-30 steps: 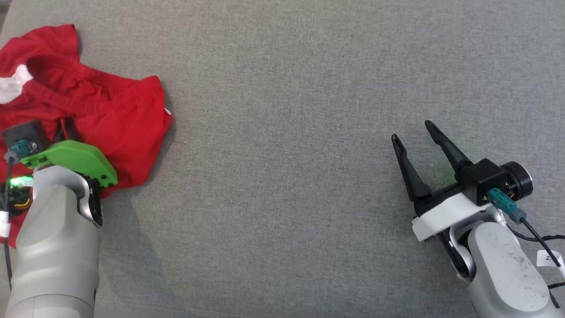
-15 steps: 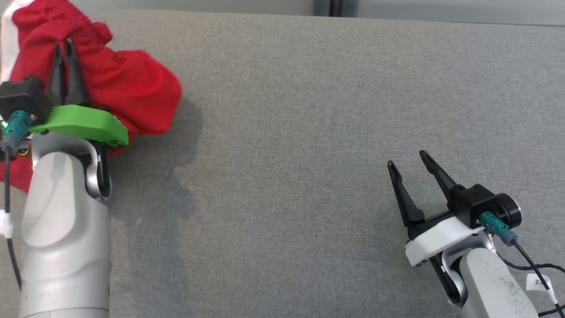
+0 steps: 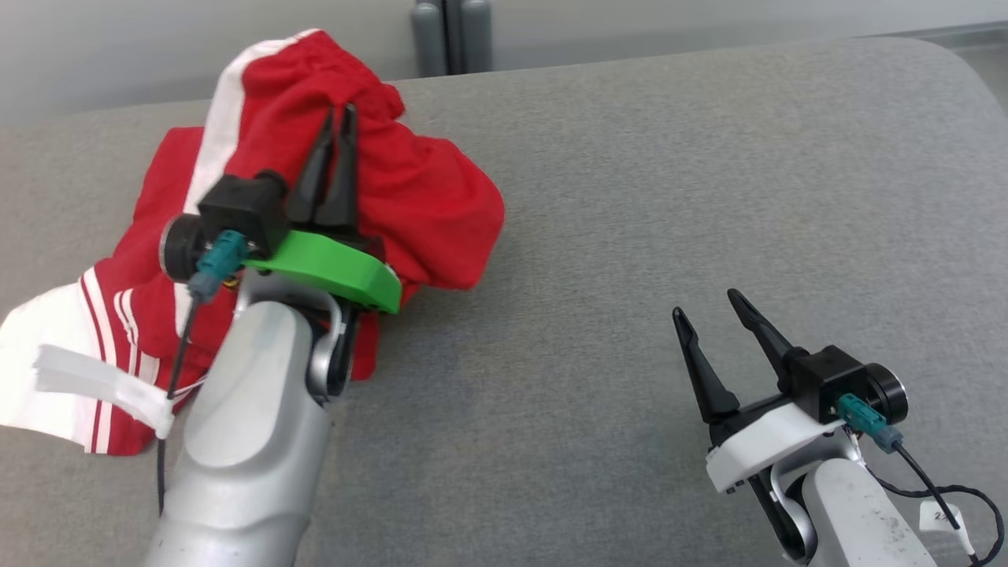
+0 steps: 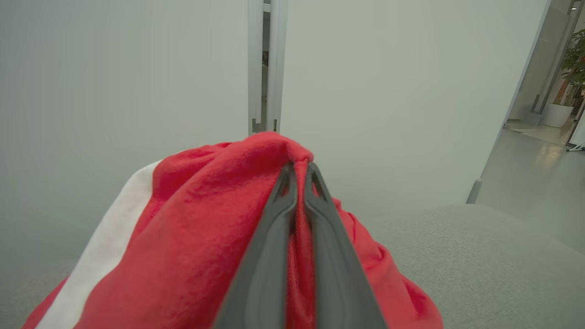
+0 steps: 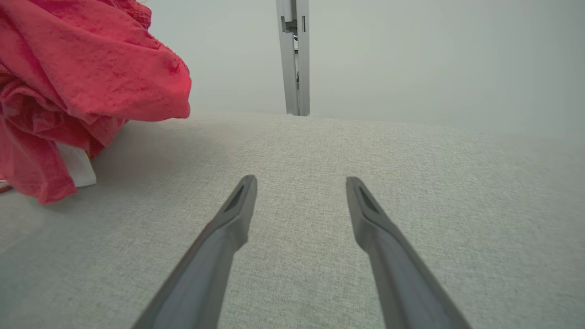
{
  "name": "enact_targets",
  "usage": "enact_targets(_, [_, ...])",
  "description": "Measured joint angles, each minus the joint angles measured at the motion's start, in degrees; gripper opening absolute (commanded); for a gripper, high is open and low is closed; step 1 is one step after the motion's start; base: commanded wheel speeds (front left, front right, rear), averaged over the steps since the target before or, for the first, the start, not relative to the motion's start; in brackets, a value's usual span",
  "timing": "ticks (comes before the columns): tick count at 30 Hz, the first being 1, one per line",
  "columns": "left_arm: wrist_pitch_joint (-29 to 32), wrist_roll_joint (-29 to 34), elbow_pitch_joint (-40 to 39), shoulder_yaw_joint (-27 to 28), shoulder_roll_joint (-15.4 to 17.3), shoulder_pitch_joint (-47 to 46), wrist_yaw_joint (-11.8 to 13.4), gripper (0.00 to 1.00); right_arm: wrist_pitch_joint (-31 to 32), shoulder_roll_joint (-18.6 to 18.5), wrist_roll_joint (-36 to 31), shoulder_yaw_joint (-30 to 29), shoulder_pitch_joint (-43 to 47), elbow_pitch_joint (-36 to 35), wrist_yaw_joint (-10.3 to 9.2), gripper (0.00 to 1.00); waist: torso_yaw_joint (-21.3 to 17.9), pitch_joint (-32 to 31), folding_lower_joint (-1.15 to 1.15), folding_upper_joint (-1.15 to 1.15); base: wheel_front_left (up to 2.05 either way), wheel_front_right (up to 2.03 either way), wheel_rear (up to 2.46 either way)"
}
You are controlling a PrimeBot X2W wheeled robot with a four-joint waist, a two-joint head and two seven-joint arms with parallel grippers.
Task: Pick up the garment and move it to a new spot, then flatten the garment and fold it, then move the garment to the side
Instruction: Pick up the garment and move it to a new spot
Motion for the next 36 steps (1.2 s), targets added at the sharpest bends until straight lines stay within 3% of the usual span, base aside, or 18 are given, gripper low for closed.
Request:
enact_targets(11, [0.0,-10.8,-3.6,-19.5,-0.2,1.7,5.8,0.01,0.0,0.3,0.3,-0.4,0.7,0.2,0.0,1.0,-10.3,-0.6,0.0,0.0,0.0,0.0,0.0])
enact_targets(12, [0.0,-11.1,-4.1,-20.4,-0.2,2.0,6.6,0.55,0.0,0.4,0.3,-0.5,0.8,0.2,0.0,1.0,-11.0,-0.6,0.0,0.0,0.0,0.0,0.0])
enact_targets(13, [0.0,-10.9,-4.2,-20.9,-0.2,2.2,7.4,1.0,0.0,0.4,0.3,-0.5,0.8,0.2,0.0,1.0,-11.4,-0.6,0.0,0.0,0.0,0.0,0.0])
enact_targets(16, [-0.1,-9.2,-5.1,-20.6,-0.2,3.6,9.9,1.0,0.0,0.5,0.3,-1.0,0.9,0.1,0.0,1.0,-12.3,-0.5,0.0,0.0,0.0,0.0,0.0])
enact_targets(21, [-0.1,-5.2,-4.3,-15.7,-0.2,7.9,11.5,1.0,0.0,0.6,0.3,-1.2,0.9,0.0,0.0,1.0,-11.2,-0.8,0.0,0.0,0.0,0.0,0.0])
enact_targets(36, [-0.1,4.5,-9.3,4.8,0.2,29.6,11.4,1.0,0.0,0.7,0.7,-2.3,5.4,0.4,0.0,1.0,-6.4,-6.5,0.0,0.0,0.0,0.0,0.0])
